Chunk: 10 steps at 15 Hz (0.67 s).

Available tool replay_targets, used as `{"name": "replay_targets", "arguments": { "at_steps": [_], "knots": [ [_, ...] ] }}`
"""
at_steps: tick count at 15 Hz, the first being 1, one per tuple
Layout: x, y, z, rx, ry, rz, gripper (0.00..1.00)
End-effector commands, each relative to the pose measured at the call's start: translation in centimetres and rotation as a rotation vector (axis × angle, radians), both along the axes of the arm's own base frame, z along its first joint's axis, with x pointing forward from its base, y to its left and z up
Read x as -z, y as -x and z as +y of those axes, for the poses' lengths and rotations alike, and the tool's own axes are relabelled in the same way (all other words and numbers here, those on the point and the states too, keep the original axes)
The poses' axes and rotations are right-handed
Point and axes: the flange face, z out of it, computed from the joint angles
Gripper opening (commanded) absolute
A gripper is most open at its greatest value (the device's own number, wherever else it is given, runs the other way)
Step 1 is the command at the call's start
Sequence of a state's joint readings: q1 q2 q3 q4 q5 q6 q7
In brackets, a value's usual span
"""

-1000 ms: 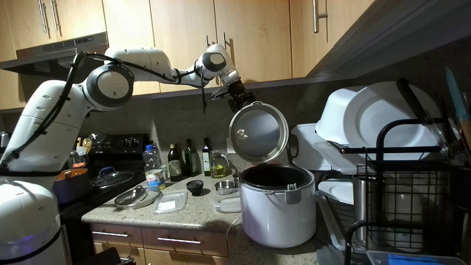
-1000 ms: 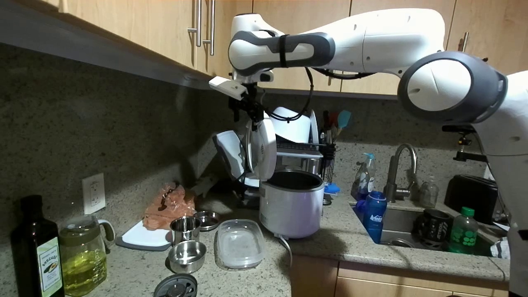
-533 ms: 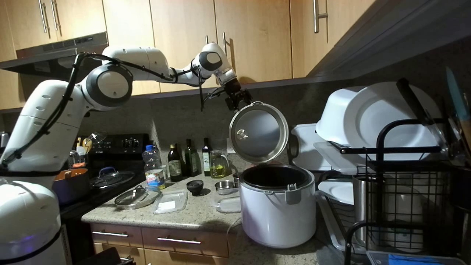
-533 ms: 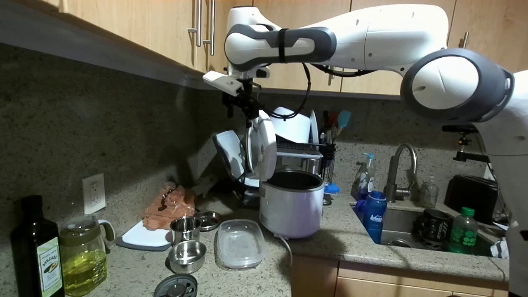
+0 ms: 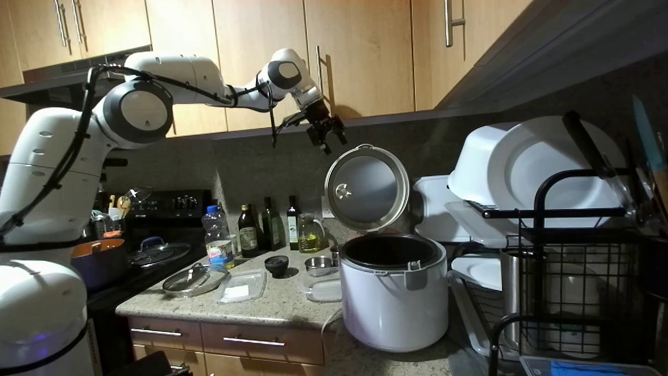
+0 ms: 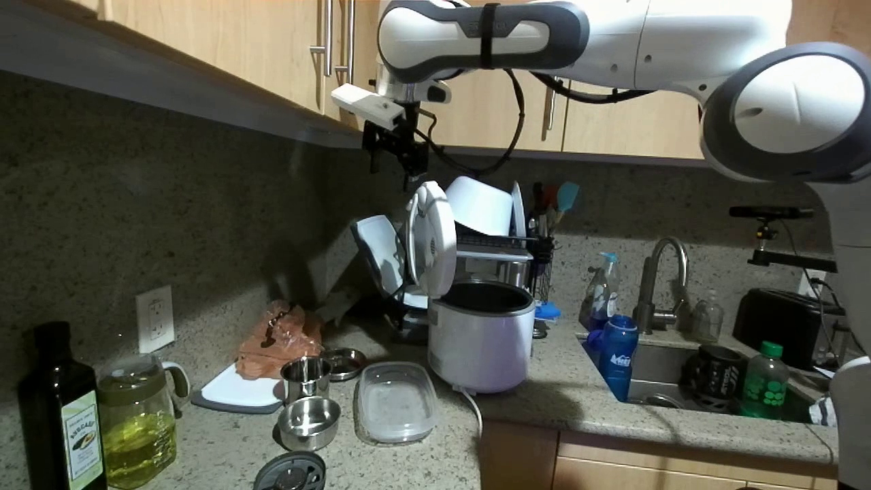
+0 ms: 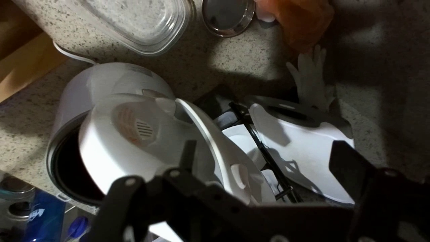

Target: Open the lid of the white appliance

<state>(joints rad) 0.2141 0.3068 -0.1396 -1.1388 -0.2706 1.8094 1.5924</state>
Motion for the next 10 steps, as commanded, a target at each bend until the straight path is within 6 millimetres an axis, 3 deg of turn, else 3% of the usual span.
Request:
{"name": "replay_targets", "arguments": {
  "at_steps": [1, 10],
  "knots": [
    [-0.3, 3.0, 0.5, -0.04, 0.005, 0.029, 1.0],
    [1.9, 9.7, 1.9, -0.247, -0.011, 0.158, 1.0]
  ]
}}
